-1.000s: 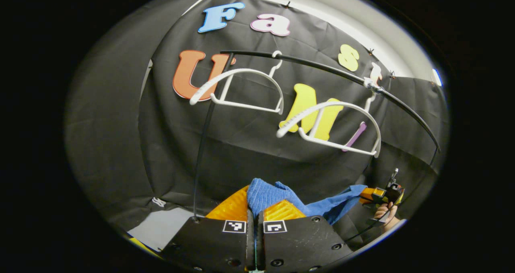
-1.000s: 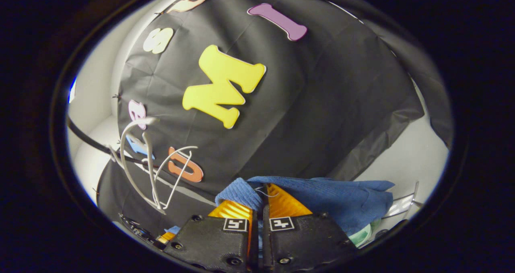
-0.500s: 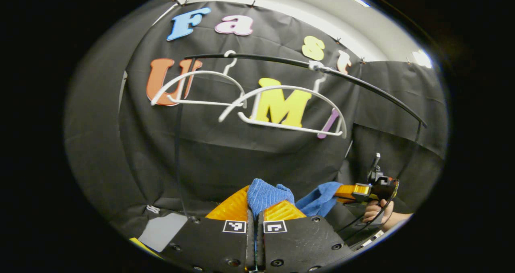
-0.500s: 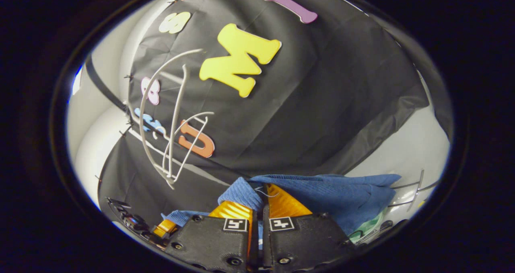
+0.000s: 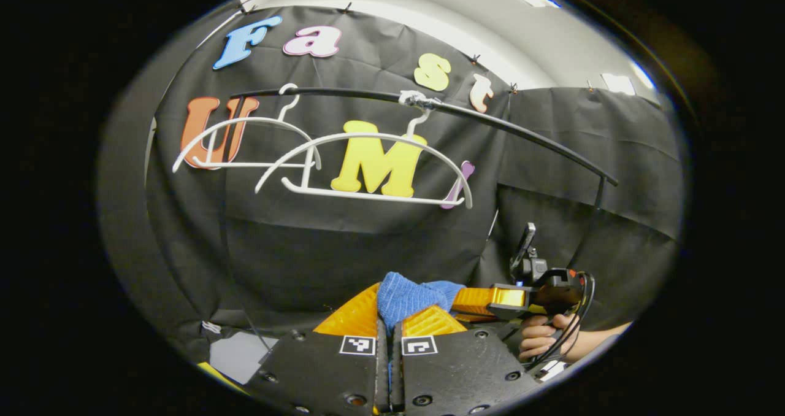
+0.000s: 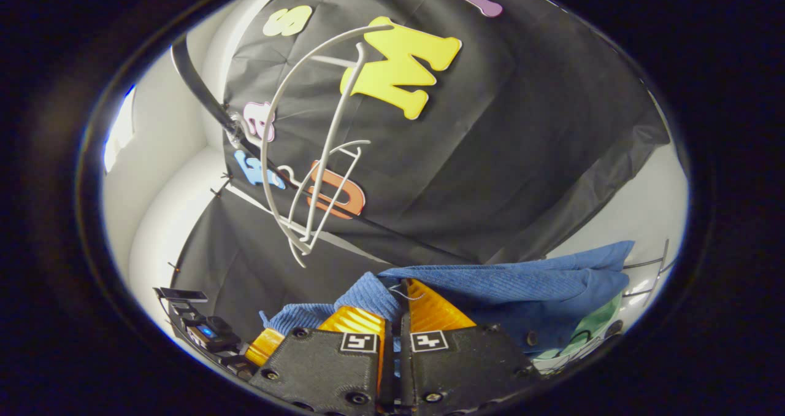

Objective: Grasp the clothes on the hanger with both hands and then place them into the laundry hamper below.

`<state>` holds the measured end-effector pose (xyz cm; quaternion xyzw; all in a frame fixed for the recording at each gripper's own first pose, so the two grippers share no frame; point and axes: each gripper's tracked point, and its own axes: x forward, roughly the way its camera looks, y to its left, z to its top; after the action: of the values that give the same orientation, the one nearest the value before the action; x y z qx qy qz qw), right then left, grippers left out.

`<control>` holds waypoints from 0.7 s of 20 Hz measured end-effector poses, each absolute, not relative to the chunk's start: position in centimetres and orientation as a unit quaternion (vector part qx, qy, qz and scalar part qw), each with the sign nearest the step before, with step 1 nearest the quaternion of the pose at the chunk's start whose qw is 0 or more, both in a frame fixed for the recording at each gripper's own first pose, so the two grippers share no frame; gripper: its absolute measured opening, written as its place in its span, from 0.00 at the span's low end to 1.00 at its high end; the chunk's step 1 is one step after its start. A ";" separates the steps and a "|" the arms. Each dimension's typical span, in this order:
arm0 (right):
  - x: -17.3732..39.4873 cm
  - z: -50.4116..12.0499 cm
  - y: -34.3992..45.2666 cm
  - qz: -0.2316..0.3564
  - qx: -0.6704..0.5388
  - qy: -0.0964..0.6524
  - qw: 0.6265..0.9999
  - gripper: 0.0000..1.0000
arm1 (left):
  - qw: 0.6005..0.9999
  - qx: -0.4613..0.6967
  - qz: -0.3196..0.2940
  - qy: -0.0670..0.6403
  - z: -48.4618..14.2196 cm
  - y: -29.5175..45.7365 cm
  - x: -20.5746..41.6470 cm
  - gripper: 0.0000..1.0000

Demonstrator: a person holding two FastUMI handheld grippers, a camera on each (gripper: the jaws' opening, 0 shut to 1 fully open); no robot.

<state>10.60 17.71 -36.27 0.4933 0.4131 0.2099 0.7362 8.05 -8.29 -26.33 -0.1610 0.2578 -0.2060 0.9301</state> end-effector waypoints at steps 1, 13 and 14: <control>10.5 -35.7 18.1 0.215 0.504 0.413 0.727 0.07 | 0.930 -0.167 -0.208 0.254 -25.6 -8.4 7.6 0.02; 9.3 -44.5 18.6 0.164 0.539 0.491 0.665 0.07 | 0.913 -0.197 -0.171 0.313 -33.7 -7.1 8.0 0.02; 9.2 -45.9 18.2 0.155 0.532 0.500 0.665 0.05 | 0.910 -0.197 -0.165 0.325 -35.0 -7.0 7.9 0.02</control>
<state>9.25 18.18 -45.93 0.5316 0.5004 0.1554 0.6655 7.90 -7.01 -34.96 -0.1968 0.3247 -0.1653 0.9102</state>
